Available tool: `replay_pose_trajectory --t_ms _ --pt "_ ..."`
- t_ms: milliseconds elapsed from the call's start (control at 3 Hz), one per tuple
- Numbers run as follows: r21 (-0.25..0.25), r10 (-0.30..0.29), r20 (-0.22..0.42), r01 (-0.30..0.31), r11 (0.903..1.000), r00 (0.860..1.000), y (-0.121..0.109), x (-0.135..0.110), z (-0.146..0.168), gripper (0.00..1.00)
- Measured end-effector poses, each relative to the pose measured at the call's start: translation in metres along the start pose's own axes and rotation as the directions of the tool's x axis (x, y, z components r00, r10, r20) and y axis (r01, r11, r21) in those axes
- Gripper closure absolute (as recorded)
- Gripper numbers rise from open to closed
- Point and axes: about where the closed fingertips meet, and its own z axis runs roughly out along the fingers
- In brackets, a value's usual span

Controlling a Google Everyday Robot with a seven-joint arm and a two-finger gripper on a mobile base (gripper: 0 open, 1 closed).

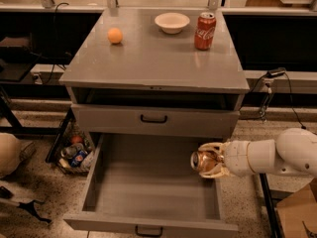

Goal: Pick orange can from middle drawer and place on counter

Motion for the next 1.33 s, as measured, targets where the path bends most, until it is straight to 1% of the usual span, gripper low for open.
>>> replay_pose_trajectory --t_ms 333,667,1000,1333 --pt "0.038 -0.061 0.019 0.061 0.9974 0.998 -0.039 -0.012 -0.033 1.0" --pt "0.081 -0.13 0.02 0.128 0.9885 0.991 -0.08 -0.028 -0.071 1.0" --pt "0.102 -0.217 -0.04 0.22 0.9702 0.975 -0.119 -0.05 -0.104 1.0" --pt "0.088 -0.293 -0.082 0.3 0.9498 0.952 -0.152 -0.07 -0.12 1.0"
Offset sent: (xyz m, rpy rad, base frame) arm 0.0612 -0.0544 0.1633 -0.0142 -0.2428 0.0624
